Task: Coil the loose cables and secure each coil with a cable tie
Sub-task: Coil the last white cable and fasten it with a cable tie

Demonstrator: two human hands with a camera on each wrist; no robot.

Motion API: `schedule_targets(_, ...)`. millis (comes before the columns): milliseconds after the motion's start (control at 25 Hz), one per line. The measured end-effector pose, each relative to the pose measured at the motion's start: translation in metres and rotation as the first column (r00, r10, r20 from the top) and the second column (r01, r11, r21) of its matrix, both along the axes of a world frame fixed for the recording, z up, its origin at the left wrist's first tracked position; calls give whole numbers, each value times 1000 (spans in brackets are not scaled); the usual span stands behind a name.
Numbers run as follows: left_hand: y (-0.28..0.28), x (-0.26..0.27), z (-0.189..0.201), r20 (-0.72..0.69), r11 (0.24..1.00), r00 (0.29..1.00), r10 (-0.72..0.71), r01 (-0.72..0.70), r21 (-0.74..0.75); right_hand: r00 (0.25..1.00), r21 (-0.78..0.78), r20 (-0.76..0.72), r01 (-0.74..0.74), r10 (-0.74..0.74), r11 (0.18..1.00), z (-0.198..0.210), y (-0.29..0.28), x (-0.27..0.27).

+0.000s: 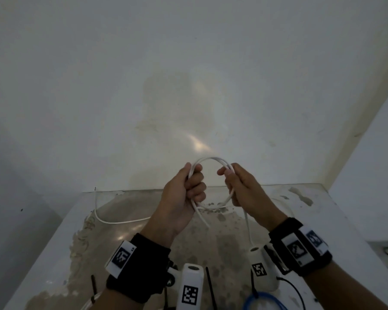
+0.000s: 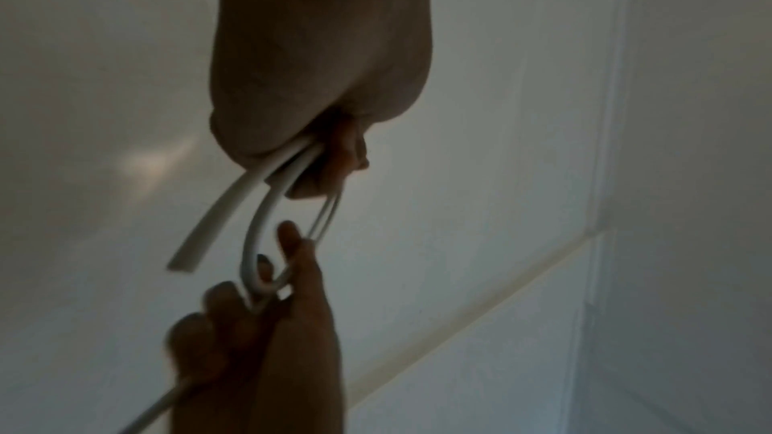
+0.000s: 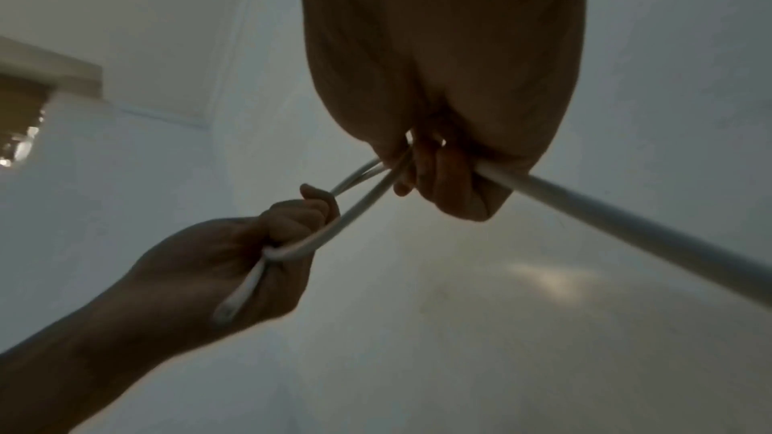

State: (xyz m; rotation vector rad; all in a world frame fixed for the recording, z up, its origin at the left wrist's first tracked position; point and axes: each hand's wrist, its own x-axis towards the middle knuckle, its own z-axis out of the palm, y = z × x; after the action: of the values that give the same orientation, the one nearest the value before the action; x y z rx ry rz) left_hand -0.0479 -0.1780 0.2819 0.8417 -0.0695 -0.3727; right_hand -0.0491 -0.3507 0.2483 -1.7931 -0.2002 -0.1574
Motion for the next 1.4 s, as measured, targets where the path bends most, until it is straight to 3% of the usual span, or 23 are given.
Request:
schedule_targets(80, 15, 13, 6, -11, 979, 983, 183, -184, -83, 995, -47, -78, -71, 68, 996, -18, -7, -8)
schedule_targets(160, 45, 29, 13, 9, 929, 930, 366, -365, -66, 994, -129, -98, -59, 47, 990, -35, -27, -18)
schedule_targets(280, 83, 42, 14, 49, 877, 876, 480, -480, -7, 999, -417, -25, -38, 30, 908, -44, -48, -38)
schedule_targets(440, 63, 38, 7, 104, 924, 921, 377, -382, 32, 914, -701, -46, -317, 404, 638, -9, -9, -67)
schedule_targets(480, 52, 33, 6, 134, 939, 937, 321, -333, 79, 887, -730, -26, -332, 460, 598, 5, 2, -72)
schedule_targets(560, 35, 19, 5, 247, 932, 953, 175, -241, 269, 858, -751, 124, -247, 499, 612, 35, 16, -75)
schedule_targets(640, 24, -1, 5, 356, 839, 934, -24, -174, 515, 850, -710, 297, -107, 434, 695, 58, 15, -69)
schedule_targets(720, 20, -18, 7, 333, 776, 919, -213, -47, 628, 869, -624, 384, -5, 312, 781, 71, 5, -55)
schedule_targets(880, 23, -23, 11, 105, 869, 930, -351, 283, 405, 942, -437, 296, -11, 156, 899, 64, -15, -30)
schedule_targets(1080, 24, -19, 12, -10, 874, 899, -439, 429, 228, 955, -288, 282, -5, 90, 957, 32, -8, -32)
schedule_targets(1160, 21, -18, 11, -4, 884, 909, -416, 406, 233, 954, -247, 280, -41, 111, 968, 21, 0, -35)
schedule_targets(1240, 14, -17, 6, 4, 920, 954, -300, 288, 264, 964, -145, 265, 64, -24, 987, 14, 4, -32)
schedule_targets(1320, 5, -18, 1, -7, 941, 988, -155, 150, 304, 966, 25, 169, 192, -194, 981, 7, 2, -27)
schedule_targets(1400, -6, -21, -2, -12, 955, 997, -71, 72, 289, 974, 177, 49, 208, -219, 962, 2, 3, -24)
